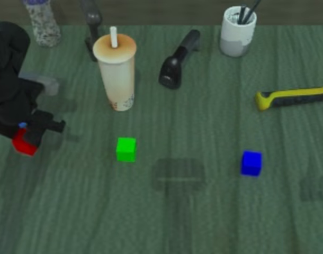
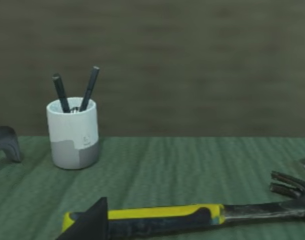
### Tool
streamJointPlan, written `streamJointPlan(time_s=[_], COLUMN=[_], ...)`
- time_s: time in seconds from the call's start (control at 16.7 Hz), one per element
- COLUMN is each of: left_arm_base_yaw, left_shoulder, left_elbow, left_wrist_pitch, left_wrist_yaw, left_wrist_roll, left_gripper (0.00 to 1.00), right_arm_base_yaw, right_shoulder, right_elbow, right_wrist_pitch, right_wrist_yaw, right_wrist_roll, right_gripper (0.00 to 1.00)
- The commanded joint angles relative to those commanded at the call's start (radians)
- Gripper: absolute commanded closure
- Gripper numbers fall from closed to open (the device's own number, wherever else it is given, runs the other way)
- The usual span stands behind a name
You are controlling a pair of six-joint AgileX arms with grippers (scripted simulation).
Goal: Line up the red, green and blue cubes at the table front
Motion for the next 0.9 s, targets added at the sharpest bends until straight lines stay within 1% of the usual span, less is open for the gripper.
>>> streamJointPlan(time_s=[0.18, 0.36, 0.54, 0.72, 0.9], left_arm_base_yaw=[0.008, 0.008, -0.009, -0.085, -0.208], left_shoulder=[-0.045, -0.052, -0.049, -0.064, -0.094], left_elbow=[0.046, 0.051, 0.048, 0.036, 0.006], left_wrist_pitch=[-0.086, -0.094, -0.093, -0.101, -0.112], left_wrist_yaw=[-0.001, -0.001, -0.002, -0.007, -0.015], left_wrist_roll=[-0.002, -0.003, -0.014, -0.109, -0.290], left_gripper=[1.00, 1.00, 1.00, 1.00, 1.00], right_arm_base_yaw=[0.000, 0.000, 0.000, 0.000, 0.000], right_shoulder=[0.000, 0.000, 0.000, 0.000, 0.000], right_elbow=[0.000, 0.000, 0.000, 0.000, 0.000], right_wrist_pitch=[0.000, 0.000, 0.000, 0.000, 0.000], right_wrist_yaw=[0.000, 0.000, 0.000, 0.000, 0.000], right_wrist_roll=[0.000, 0.000, 0.000, 0.000, 0.000], right_gripper=[0.00, 0.00, 0.00, 0.00, 0.00])
